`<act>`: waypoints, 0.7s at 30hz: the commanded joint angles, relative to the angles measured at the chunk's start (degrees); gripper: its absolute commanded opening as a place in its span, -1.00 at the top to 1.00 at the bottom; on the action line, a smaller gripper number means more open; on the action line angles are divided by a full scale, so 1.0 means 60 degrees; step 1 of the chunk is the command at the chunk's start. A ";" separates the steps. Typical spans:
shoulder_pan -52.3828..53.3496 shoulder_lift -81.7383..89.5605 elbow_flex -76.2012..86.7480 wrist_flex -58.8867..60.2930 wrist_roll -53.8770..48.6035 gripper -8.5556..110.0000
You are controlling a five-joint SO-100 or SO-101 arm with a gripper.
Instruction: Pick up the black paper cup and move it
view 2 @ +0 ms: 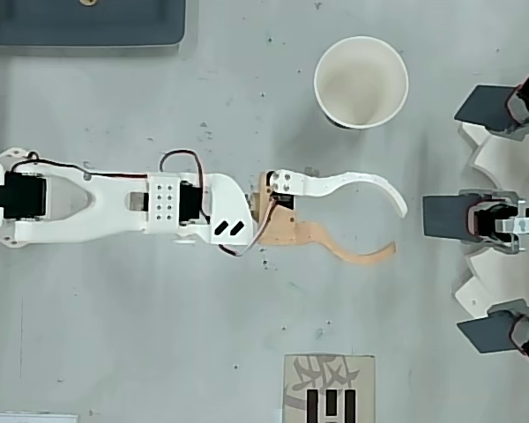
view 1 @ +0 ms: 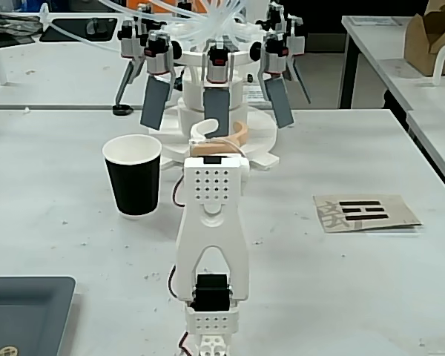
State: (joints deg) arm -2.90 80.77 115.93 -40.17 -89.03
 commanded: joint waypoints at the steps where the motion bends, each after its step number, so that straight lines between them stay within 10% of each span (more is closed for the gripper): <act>1: 0.0117 0.0820 0.0278 -0.0381 -0.0366 0.65; 21: 0.0117 0.0762 0.0249 -0.0381 -0.0381 0.65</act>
State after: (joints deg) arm -2.64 82.27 117.95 -41.22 -90.88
